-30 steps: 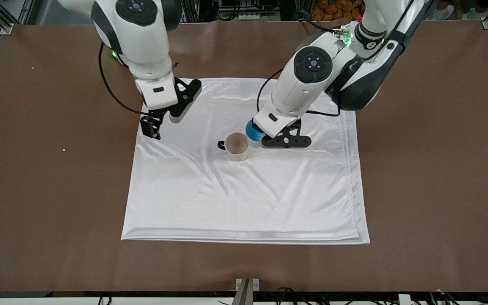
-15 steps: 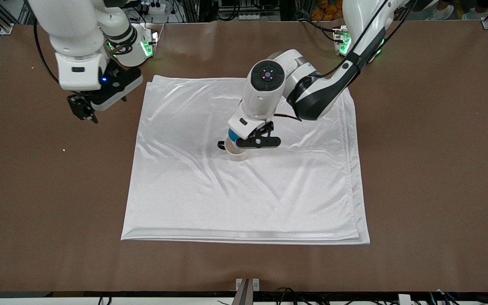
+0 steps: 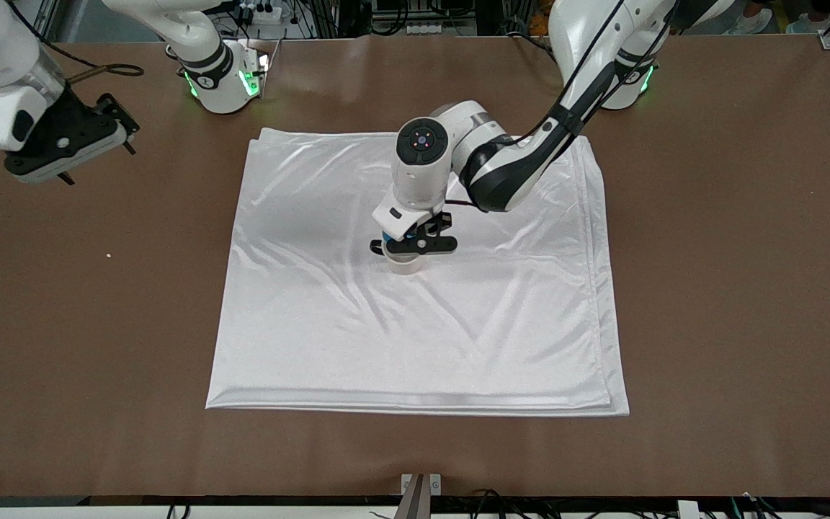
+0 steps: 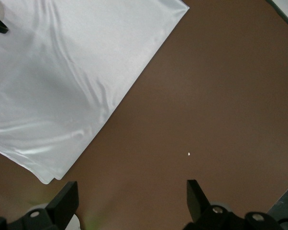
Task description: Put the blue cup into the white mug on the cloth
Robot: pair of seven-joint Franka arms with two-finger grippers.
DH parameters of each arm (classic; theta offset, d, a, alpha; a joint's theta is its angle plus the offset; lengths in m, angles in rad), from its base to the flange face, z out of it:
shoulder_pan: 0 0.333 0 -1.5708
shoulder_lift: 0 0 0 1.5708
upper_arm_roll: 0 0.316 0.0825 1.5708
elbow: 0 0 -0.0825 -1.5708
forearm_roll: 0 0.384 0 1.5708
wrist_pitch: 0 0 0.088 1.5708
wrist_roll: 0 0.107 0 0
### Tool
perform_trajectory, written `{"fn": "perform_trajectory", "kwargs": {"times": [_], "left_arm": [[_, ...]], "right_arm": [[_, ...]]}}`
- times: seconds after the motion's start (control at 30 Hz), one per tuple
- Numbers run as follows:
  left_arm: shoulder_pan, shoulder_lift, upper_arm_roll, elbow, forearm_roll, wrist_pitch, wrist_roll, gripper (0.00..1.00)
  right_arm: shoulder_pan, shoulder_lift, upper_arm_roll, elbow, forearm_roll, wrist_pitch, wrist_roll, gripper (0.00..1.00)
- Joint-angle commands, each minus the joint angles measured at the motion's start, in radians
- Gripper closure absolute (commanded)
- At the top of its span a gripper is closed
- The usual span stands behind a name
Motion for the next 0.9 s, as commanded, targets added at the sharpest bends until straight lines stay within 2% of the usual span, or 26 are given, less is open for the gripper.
{"fn": "perform_trajectory", "kwargs": {"times": [0.0,0.37,0.57,0.6,0.63,0.87], "left_arm": [[-0.020,0.017,0.020,0.017,0.028,0.023,-0.026,1.00],[-0.023,0.022,0.020,0.016,0.028,0.025,-0.033,1.00],[-0.021,0.022,0.020,0.016,0.023,0.025,-0.022,1.00],[-0.021,0.022,0.020,0.016,0.023,0.023,-0.014,0.73],[-0.023,0.022,0.020,0.016,0.028,0.025,-0.014,0.01],[-0.027,0.016,0.020,0.019,0.028,0.025,-0.031,0.00]], "right_arm": [[-0.063,-0.005,-0.006,0.031,0.059,-0.029,0.102,0.00],[-0.120,-0.002,-0.005,0.030,0.065,-0.001,0.497,0.00],[-0.178,-0.005,-0.011,-0.015,0.159,0.071,0.521,0.00],[-0.178,-0.005,-0.013,-0.026,0.159,0.095,0.521,0.00],[-0.180,-0.005,-0.011,-0.036,0.159,0.123,0.518,0.00],[-0.180,-0.008,-0.013,-0.072,0.159,0.146,0.515,0.00]]}}
